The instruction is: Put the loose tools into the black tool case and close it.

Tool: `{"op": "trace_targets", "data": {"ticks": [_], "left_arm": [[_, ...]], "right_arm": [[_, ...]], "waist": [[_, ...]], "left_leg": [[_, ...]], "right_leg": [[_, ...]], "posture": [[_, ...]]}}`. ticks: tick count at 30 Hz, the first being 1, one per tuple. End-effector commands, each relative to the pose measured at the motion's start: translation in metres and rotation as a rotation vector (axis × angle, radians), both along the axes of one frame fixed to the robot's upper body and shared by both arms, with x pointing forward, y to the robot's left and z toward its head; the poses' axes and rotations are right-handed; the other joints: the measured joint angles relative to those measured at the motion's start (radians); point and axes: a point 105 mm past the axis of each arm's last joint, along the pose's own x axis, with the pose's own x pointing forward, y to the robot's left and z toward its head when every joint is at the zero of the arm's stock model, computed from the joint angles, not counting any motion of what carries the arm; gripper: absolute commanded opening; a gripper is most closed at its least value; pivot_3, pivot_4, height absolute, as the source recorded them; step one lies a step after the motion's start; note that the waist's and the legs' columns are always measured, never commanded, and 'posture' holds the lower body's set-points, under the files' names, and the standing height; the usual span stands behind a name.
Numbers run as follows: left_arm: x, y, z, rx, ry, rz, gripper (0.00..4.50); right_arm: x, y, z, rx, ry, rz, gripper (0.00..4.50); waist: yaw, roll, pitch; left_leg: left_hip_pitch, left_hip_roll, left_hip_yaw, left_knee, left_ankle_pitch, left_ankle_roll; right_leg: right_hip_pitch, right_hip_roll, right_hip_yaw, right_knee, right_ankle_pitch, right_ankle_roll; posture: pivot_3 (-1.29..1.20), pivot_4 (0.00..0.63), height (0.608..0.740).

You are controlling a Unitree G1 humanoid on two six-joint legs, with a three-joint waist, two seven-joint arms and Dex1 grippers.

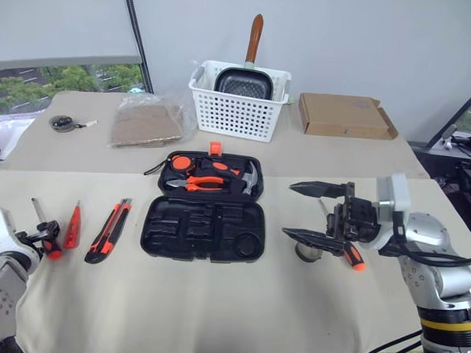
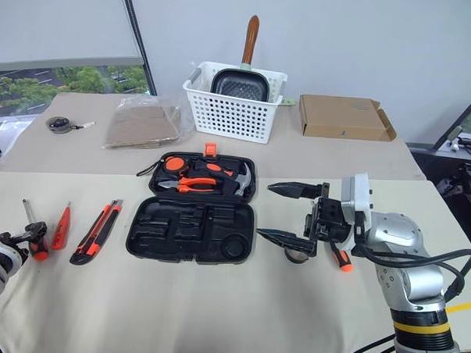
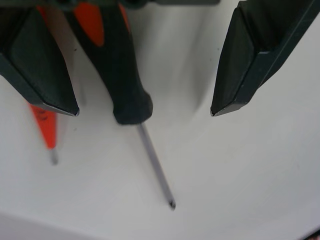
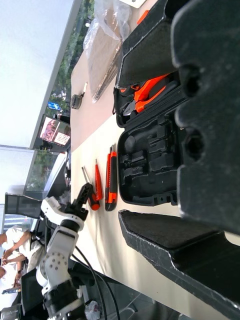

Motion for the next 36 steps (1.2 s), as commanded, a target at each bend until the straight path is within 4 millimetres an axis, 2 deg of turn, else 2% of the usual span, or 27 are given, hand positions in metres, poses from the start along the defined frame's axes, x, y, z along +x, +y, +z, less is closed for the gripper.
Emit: {"op": "trace_targets", "data": {"ticks": [1, 5, 8, 14, 16, 17, 19, 20, 22, 24, 27, 31, 34, 36], "left_arm": [[0.002, 0.007, -0.002, 0.007, 0.075, 0.049, 4.50], [0.000, 0.010, -0.008, -0.051, 0.102, 0.115, 4.50], [-0.006, 0.012, -0.012, -0.075, 0.118, 0.161, 3.80], [-0.013, 0.016, -0.011, -0.074, 0.119, 0.189, 1.52], [-0.013, 0.022, -0.002, -0.049, 0.078, 0.215, 0.92], [-0.013, 0.023, 0.002, -0.036, 0.062, 0.223, 0.82], [-0.002, 0.026, 0.025, 0.047, -0.033, 0.188, 0.80], [0.010, 0.022, 0.046, 0.088, -0.127, 0.134, 0.79], [0.030, 0.006, 0.082, 0.177, -0.265, -0.025, 0.78], [0.046, -0.020, 0.112, 0.243, -0.378, -0.236, 0.78], [0.059, -0.059, 0.135, 0.251, -0.486, -0.531, 0.78], [0.068, -0.115, 0.138, 0.337, -0.478, -0.952, 0.78], [0.064, -0.160, 0.123, 0.392, -0.421, -1.328, 0.78], [0.060, -0.176, 0.109, 0.441, -0.352, -1.511, 0.78]], "right_arm": [[-0.002, 0.002, 0.013, 0.019, -0.058, 0.006, 4.47], [-0.002, 0.001, 0.013, 0.017, -0.059, 0.003, 4.47], [-0.002, 0.001, 0.012, 0.016, -0.058, 0.000, 4.50], [-0.001, 0.002, 0.011, 0.019, -0.060, 0.002, 4.50], [0.000, 0.002, 0.011, 0.019, -0.061, 0.003, 4.50], [0.000, 0.002, 0.011, 0.019, -0.061, 0.004, 4.50], [0.000, 0.002, 0.011, 0.020, -0.062, 0.004, 4.50], [0.001, 0.002, 0.011, 0.022, -0.063, 0.003, 4.50], [0.002, 0.002, 0.012, 0.028, -0.066, 0.002, 4.50], [0.003, 0.002, 0.014, 0.035, -0.066, 0.000, 4.50], [0.004, 0.001, 0.017, 0.050, -0.065, -0.004, 4.50], [0.005, 0.000, 0.018, 0.054, -0.063, -0.010, 4.50], [0.005, -0.003, 0.018, 0.051, -0.056, -0.018, 4.50], [0.005, -0.005, 0.017, 0.045, -0.051, -0.028, 4.50]], "waist": [[0.000, 0.000, 0.000], [0.001, -0.001, 0.000], [-0.002, -0.001, 0.000], [-0.010, -0.001, 0.000], [-0.014, -0.001, 0.000], [-0.015, -0.001, 0.000], [-0.016, -0.001, 0.000], [-0.014, -0.002, 0.000], [-0.007, -0.005, 0.002], [0.006, -0.010, 0.003], [0.023, -0.010, 0.003], [0.020, -0.009, 0.002], [0.017, -0.009, 0.002], [0.016, -0.009, 0.002]], "left_leg": [[0.000, 0.000, 0.000, 0.000, 0.000, 0.000], [0.001, 0.000, 0.000, 0.000, 0.002, -0.003], [0.002, 0.000, 0.000, 0.000, 0.002, -0.003], [0.004, 0.001, 0.001, 0.000, 0.002, -0.003], [0.004, 0.001, 0.001, 0.000, 0.002, -0.003], [0.004, 0.002, 0.001, 0.000, 0.002, -0.003], [0.004, 0.002, 0.001, 0.000, 0.002, -0.003], [0.003, 0.002, 0.001, 0.000, 0.002, -0.004], [0.002, 0.002, 0.000, 0.000, 0.002, -0.005], [0.001, 0.002, -0.001, 0.000, 0.003, -0.006], [0.000, 0.002, -0.001, 0.000, 0.003, -0.005], [0.000, 0.000, 0.000, 0.000, 0.002, -0.003], [-0.001, 0.000, 0.002, 0.000, 0.004, -0.007], [-0.002, 0.000, 0.003, 0.000, 0.005, -0.004]], "right_leg": [[0.000, 0.000, 0.000, 0.000, 0.000, 0.000], [0.000, -0.001, 0.001, 0.002, 0.000, 0.000], [0.000, -0.001, 0.001, 0.003, 0.000, 0.000], [-0.001, -0.001, 0.002, 0.007, 0.000, 0.000], [-0.001, -0.001, 0.002, 0.008, 0.000, 0.000], [-0.002, -0.001, 0.002, 0.008, 0.000, 0.000], [-0.002, -0.001, 0.002, 0.009, -0.001, -0.001], [-0.003, -0.001, 0.002, 0.009, -0.001, -0.001], [-0.003, 0.000, 0.001, 0.009, -0.001, -0.001], [-0.004, -0.001, 0.000, 0.009, -0.001, -0.002], [-0.004, -0.002, 0.000, 0.008, 0.000, -0.004], [-0.004, -0.002, 0.000, 0.006, 0.000, -0.004], [-0.004, 0.000, -0.001, 0.006, -0.001, -0.004], [-0.004, 0.005, -0.003, 0.006, -0.001, -0.004]], "posture": [[0.00, 0.150, 0.700], [0.00, 0.150, 0.700], [0.00, 0.150, 0.700], [0.00, 0.150, 0.700], [0.00, 0.150, 0.700], [0.00, 0.150, 0.700], [0.00, 0.150, 0.700], [0.00, 0.150, 0.700], [0.00, 0.150, 0.700], [0.00, 0.150, 0.700], [0.00, 0.150, 0.700], [0.00, 0.150, 0.700], [0.00, 0.150, 0.700], [0.00, 0.150, 0.700]]}}
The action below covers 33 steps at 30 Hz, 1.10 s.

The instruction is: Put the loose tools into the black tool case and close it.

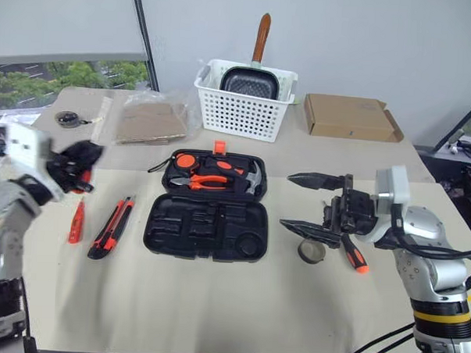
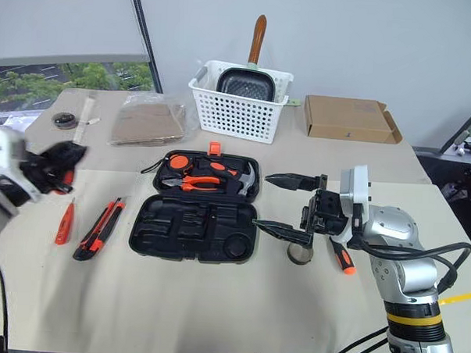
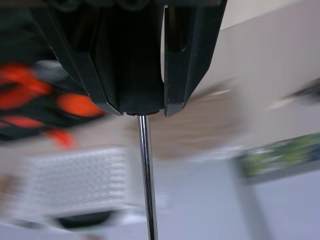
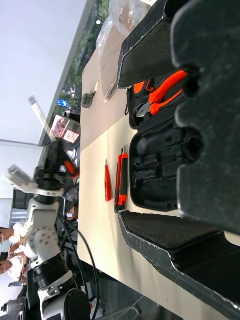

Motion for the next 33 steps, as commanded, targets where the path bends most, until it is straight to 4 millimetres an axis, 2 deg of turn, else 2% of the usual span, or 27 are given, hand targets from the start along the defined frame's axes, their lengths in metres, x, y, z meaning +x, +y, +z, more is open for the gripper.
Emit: {"op": "trace_targets", "data": {"ticks": [1, 4, 9, 16, 23, 25, 33], "left_arm": [[-0.014, -0.041, -0.018, 0.301, 0.012, -0.404, 0.78], [-0.016, -0.058, -0.043, 0.451, 0.079, -0.614, 0.78], [0.004, -0.077, -0.061, 0.636, 0.057, -0.730, 0.78], [0.034, -0.102, -0.069, 0.723, 0.045, -0.751, 0.78], [0.054, -0.111, -0.065, 0.774, 0.023, -0.695, 0.78], [0.056, -0.112, -0.066, 0.779, 0.028, -0.694, 0.78], [0.055, -0.117, -0.074, 0.766, 0.049, -0.729, 0.78]], "right_arm": [[-0.001, -0.009, 0.009, 0.003, -0.025, -0.031, 4.50], [-0.001, -0.012, 0.004, -0.020, -0.019, -0.055, 4.50], [-0.005, -0.018, -0.005, -0.059, -0.009, -0.098, 4.50], [-0.012, -0.023, -0.017, -0.089, 0.010, -0.177, 4.50], [-0.016, -0.026, -0.020, -0.095, 0.012, -0.219, 4.50], [-0.016, -0.026, -0.020, -0.094, 0.009, -0.223, 4.50], [-0.017, -0.027, -0.020, -0.090, 0.005, -0.235, 4.50]], "waist": [[-0.001, 0.000, 0.000], [-0.001, 0.000, 0.000], [0.004, 0.000, 0.000], [0.001, 0.000, 0.000], [-0.013, 0.000, 0.000], [-0.014, 0.000, 0.000], [-0.016, 0.001, 0.000]], "left_leg": [[0.000, 0.000, 0.001, 0.000, 0.000, 0.001], [0.000, 0.000, 0.001, 0.000, 0.000, 0.001], [-0.002, 0.001, 0.001, 0.000, 0.000, 0.011], [-0.004, 0.000, 0.000, 0.002, -0.001, 0.015], [-0.008, 0.001, -0.001, 0.009, -0.002, 0.017], [-0.009, 0.001, -0.001, 0.010, -0.005, 0.021], [-0.007, 0.001, -0.003, 0.012, -0.005, 0.022]], "right_leg": [[0.000, 0.001, -0.001, -0.001, 0.000, 0.000], [0.000, 0.002, 0.000, -0.002, 0.000, 0.000], [0.000, 0.002, -0.001, -0.005, 0.000, 0.000], [0.000, 0.003, -0.002, -0.005, 0.000, 0.000], [0.001, 0.003, -0.003, -0.005, 0.000, 0.001], [0.001, 0.002, -0.003, -0.005, 0.001, 0.003], [0.001, 0.002, -0.002, -0.002, 0.002, 0.004]], "posture": [[0.00, 0.150, 0.700], [0.00, 0.150, 0.700], [0.00, 0.150, 0.700], [0.00, 0.150, 0.700], [0.00, 0.150, 0.700], [0.00, 0.150, 0.700], [0.00, 0.150, 0.700]]}}
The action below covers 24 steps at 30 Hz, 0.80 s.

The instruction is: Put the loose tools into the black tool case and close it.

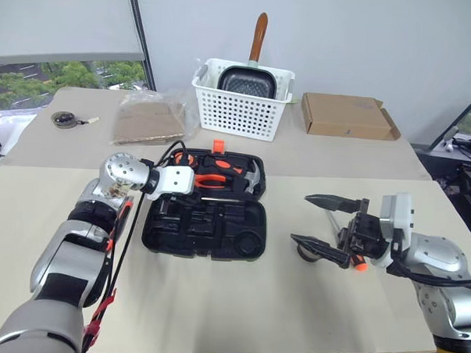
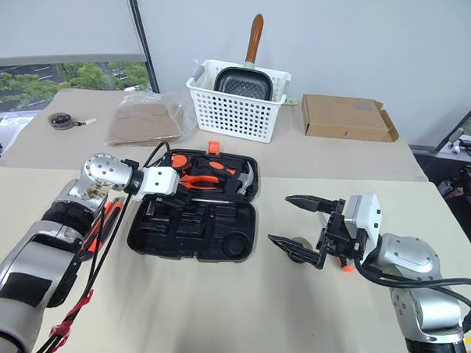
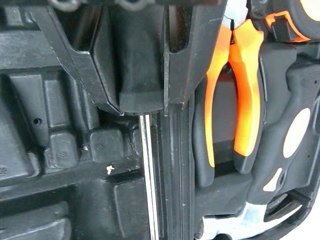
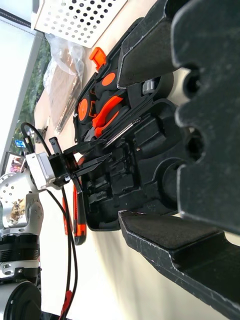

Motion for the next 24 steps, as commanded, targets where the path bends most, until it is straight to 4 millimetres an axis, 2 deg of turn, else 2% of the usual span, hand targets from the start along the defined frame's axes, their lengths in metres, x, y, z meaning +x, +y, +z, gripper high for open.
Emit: {"op": "trace_targets", "data": {"ticks": [1, 2, 9, 12, 15, 18, 21, 22, 24], "left_arm": [[-0.001, -0.005, 0.004, -0.008, 0.004, -0.033, 1.76], [-0.002, -0.005, 0.004, -0.016, 0.011, -0.038, 1.95], [-0.007, -0.007, 0.022, -0.096, -0.034, -0.096, 4.48], [-0.002, -0.007, 0.038, -0.165, -0.073, -0.068, 4.48], [0.006, -0.012, 0.060, -0.325, -0.092, -0.001, 4.48], [0.011, -0.012, 0.074, -0.483, -0.051, 0.101, 3.80], [-0.003, -0.007, 0.057, -0.469, 0.024, 0.124, 2.53], [-0.006, -0.003, 0.049, -0.430, 0.024, 0.134, 2.32], [-0.011, 0.001, 0.037, -0.388, 0.037, 0.158, 1.55]], "right_arm": [[-0.005, -0.001, 0.012, -0.004, -0.071, -0.005, 4.50], [-0.005, -0.002, 0.012, -0.004, -0.071, -0.005, 4.50], [-0.004, -0.002, 0.009, -0.010, -0.064, 0.001, 4.50], [-0.003, -0.002, 0.009, -0.009, -0.063, 0.005, 4.50], [-0.003, -0.001, 0.008, -0.011, -0.063, 0.008, 4.50], [-0.003, -0.001, 0.008, -0.012, -0.065, 0.009, 4.50], [-0.004, -0.001, 0.007, -0.010, -0.058, 0.007, 4.50], [-0.004, -0.001, 0.006, -0.010, -0.057, 0.007, 4.50], [-0.005, -0.001, 0.005, -0.011, -0.052, 0.013, 4.50]], "waist": [[0.000, 0.000, 0.000], [0.000, 0.000, 0.000], [-0.006, 0.000, 0.000], [-0.007, 0.000, 0.000], [-0.006, 0.000, 0.000], [-0.006, 0.000, 0.000], [-0.011, 0.001, -0.001], [-0.015, 0.002, -0.001], [-0.019, 0.002, -0.001]], "left_leg": [[0.000, 0.000, 0.000, 0.000, 0.000, 0.000], [0.000, 0.000, 0.000, 0.000, 0.000, 0.000], [-0.001, 0.000, 0.000, 0.001, 0.000, 0.000], [-0.001, 0.000, 0.001, 0.001, 0.000, 0.000], [-0.001, 0.000, 0.001, 0.002, 0.000, 0.000], [-0.001, 0.000, 0.000, 0.003, 0.000, 0.000], [0.000, 0.000, 0.000, 0.003, 0.000, 0.000], [0.002, 0.000, 0.001, 0.002, 0.001, -0.001], [0.005, 0.000, 0.003, 0.001, 0.003, -0.006]], "right_leg": [[0.000, 0.000, 0.000, 0.000, 0.000, 0.000], [0.000, 0.000, 0.000, 0.001, 0.000, 0.000], [-0.001, 0.000, 0.001, 0.001, 0.000, 0.000], [-0.001, 0.000, 0.001, 0.000, 0.000, 0.000], [0.000, 0.000, 0.001, 0.001, 0.000, 0.000], [0.000, -0.001, 0.001, 0.002, 0.000, 0.000], [0.000, 0.000, 0.003, 0.003, 0.000, 0.000], [0.000, 0.000, 0.004, 0.003, 0.000, 0.000], [0.001, 0.000, 0.006, 0.004, 0.000, 0.000]], "posture": [[0.00, 0.150, 0.700], [0.00, 0.150, 0.700], [0.00, 0.150, 0.700], [0.00, 0.150, 0.700], [0.00, 0.150, 0.700], [0.00, 0.150, 0.700], [0.00, 0.150, 0.700], [0.00, 0.150, 0.700], [0.00, 0.150, 0.700]]}}
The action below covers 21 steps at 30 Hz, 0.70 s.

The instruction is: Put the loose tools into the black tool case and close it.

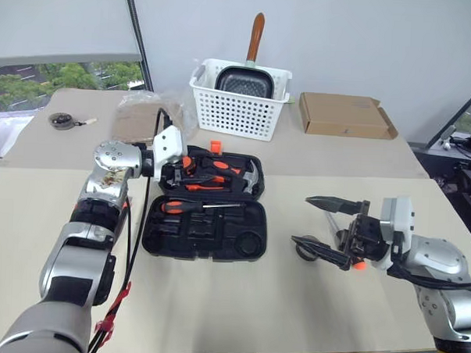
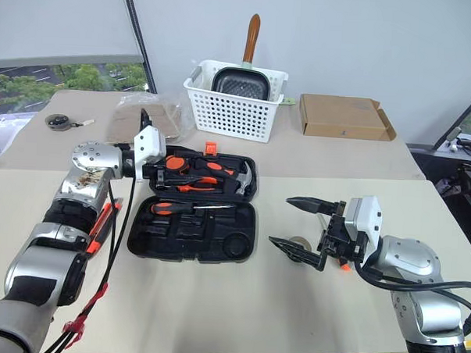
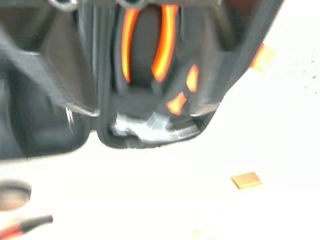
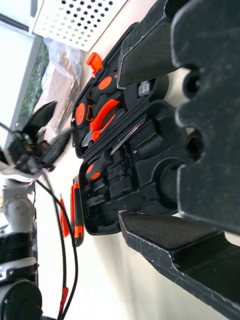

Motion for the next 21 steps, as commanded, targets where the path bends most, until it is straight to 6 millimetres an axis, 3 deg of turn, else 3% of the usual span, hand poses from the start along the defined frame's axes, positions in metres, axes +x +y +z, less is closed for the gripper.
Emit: {"op": "trace_targets", "data": {"ticks": [1, 4, 17, 21], "left_arm": [[-0.008, 0.007, -0.010, 0.055, 0.023, 0.029, 1.15], [-0.015, 0.007, -0.025, 0.109, 0.048, 0.016, 0.05], [-0.018, 0.013, -0.087, 0.338, 0.157, 0.069, 0.05], [-0.017, 0.017, -0.097, 0.370, 0.199, 0.096, 0.05]], "right_arm": [[-0.003, 0.001, 0.008, -0.004, -0.051, 0.015, 4.50], [-0.001, 0.001, 0.009, -0.007, -0.055, 0.021, 4.50], [0.000, -0.002, 0.004, -0.037, -0.063, 0.010, 4.50], [-0.001, -0.003, 0.002, -0.044, -0.058, -0.001, 4.50]], "waist": [[-0.001, 0.000, 0.000], [0.007, 0.000, 0.000], [0.021, 0.004, -0.003], [0.024, 0.009, -0.006]], "left_leg": [[0.000, 0.000, 0.000, 0.000, 0.000, 0.000], [0.000, 0.000, -0.001, 0.000, -0.001, 0.002], [0.000, 0.000, -0.001, 0.000, -0.002, 0.005], [0.003, 0.000, -0.002, 0.001, -0.002, 0.005]], "right_leg": [[0.000, 0.001, 0.000, 0.000, 0.000, 0.000], [-0.001, 0.001, -0.001, 0.000, 0.000, 0.000], [0.000, 0.000, 0.000, 0.001, 0.000, 0.000], [0.003, -0.001, 0.000, 0.001, 0.000, 0.000]], "posture": [[0.00, 0.150, 0.700], [0.00, 0.150, 0.700], [0.00, 0.150, 0.700], [0.00, 0.150, 0.700]]}}
